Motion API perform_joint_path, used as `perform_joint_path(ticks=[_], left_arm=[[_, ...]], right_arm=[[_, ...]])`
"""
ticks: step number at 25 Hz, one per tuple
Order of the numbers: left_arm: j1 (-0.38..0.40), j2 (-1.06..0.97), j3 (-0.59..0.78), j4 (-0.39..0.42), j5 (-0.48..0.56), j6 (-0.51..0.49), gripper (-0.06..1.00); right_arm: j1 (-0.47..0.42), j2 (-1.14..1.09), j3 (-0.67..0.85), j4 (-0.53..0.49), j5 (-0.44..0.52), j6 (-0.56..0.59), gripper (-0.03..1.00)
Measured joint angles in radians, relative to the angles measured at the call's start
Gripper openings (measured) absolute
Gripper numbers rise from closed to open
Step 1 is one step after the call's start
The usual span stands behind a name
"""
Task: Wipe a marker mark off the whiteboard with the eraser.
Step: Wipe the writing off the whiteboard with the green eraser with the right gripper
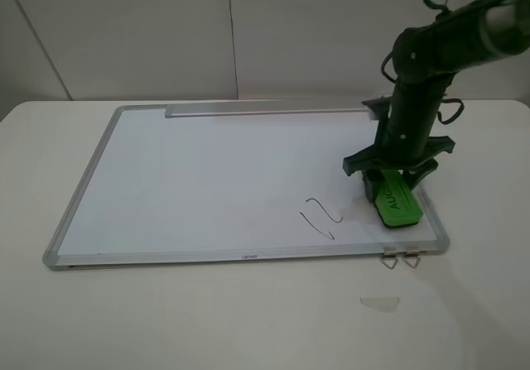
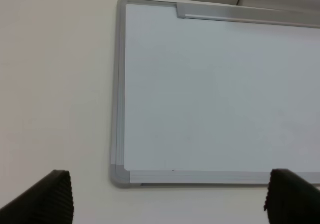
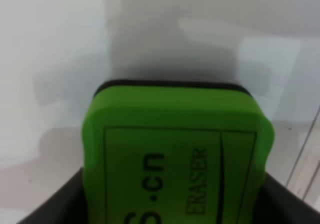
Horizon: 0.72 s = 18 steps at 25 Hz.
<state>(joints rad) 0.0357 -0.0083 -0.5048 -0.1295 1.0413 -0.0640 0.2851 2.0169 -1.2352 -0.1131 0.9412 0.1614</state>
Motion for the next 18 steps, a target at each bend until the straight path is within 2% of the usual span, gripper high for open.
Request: perform_joint_path(ticks=[8,14,18], left_arm=[[0.0,0.0,0.0,-0.002,0.0,0.0,0.78],[0.0,0.0,0.0,-0.002,0.0,0.0,0.78],[0.0,0.0,0.0,-0.002,0.0,0.0,0.78]], right_arm=[[0.159,-0.089,0.0,0.003,0.006,-0.137,0.59],[0.325,-0.088,0.0,0.006,-0.059,-0.321,0.59],[0.379,-0.056,0.0,-0.014,-0.073,-0.414,0.59]])
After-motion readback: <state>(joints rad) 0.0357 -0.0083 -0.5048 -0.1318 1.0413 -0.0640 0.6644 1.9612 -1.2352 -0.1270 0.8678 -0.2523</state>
